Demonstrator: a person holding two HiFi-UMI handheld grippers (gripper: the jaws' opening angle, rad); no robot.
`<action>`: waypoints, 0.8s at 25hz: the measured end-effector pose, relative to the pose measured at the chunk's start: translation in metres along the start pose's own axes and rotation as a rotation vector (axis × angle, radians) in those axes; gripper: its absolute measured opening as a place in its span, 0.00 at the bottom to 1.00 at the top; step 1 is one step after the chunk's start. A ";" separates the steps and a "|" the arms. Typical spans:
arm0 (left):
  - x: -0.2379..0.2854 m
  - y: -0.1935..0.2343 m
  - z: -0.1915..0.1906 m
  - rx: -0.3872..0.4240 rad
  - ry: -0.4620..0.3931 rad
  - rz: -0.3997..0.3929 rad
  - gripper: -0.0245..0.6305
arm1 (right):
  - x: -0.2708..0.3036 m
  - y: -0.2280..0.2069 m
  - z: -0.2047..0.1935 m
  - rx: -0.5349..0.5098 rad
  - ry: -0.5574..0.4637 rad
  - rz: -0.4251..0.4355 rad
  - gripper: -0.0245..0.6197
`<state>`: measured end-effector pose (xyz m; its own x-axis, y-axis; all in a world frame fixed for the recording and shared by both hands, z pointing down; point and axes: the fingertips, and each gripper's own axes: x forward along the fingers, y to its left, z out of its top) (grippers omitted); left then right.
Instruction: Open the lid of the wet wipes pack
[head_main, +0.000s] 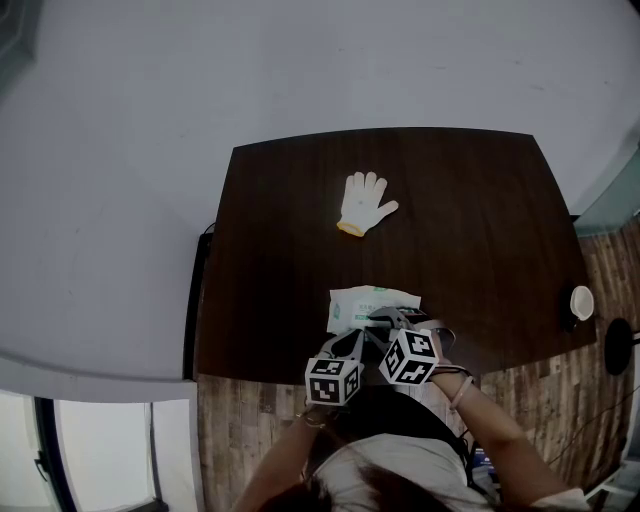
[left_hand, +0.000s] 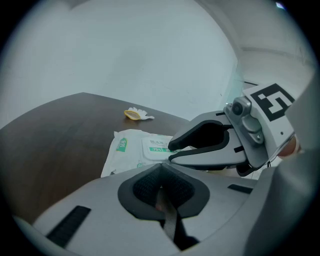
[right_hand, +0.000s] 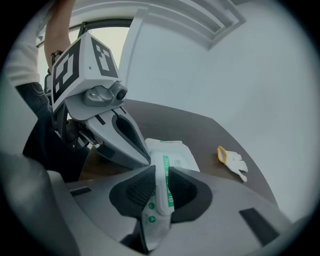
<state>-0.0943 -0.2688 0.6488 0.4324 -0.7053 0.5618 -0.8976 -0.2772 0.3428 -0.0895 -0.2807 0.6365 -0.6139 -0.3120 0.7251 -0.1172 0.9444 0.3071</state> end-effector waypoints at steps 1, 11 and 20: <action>0.000 0.000 0.000 -0.001 0.000 0.002 0.07 | -0.001 0.000 0.000 -0.005 -0.001 0.001 0.17; 0.001 0.000 0.000 -0.019 0.005 0.015 0.07 | -0.014 -0.010 0.012 0.020 -0.054 -0.018 0.11; 0.000 0.000 -0.002 -0.018 0.016 0.017 0.07 | -0.021 -0.016 0.016 0.024 -0.076 -0.067 0.10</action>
<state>-0.0938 -0.2672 0.6504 0.4188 -0.6992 0.5794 -0.9031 -0.2535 0.3467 -0.0873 -0.2876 0.6061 -0.6615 -0.3662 0.6544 -0.1782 0.9244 0.3372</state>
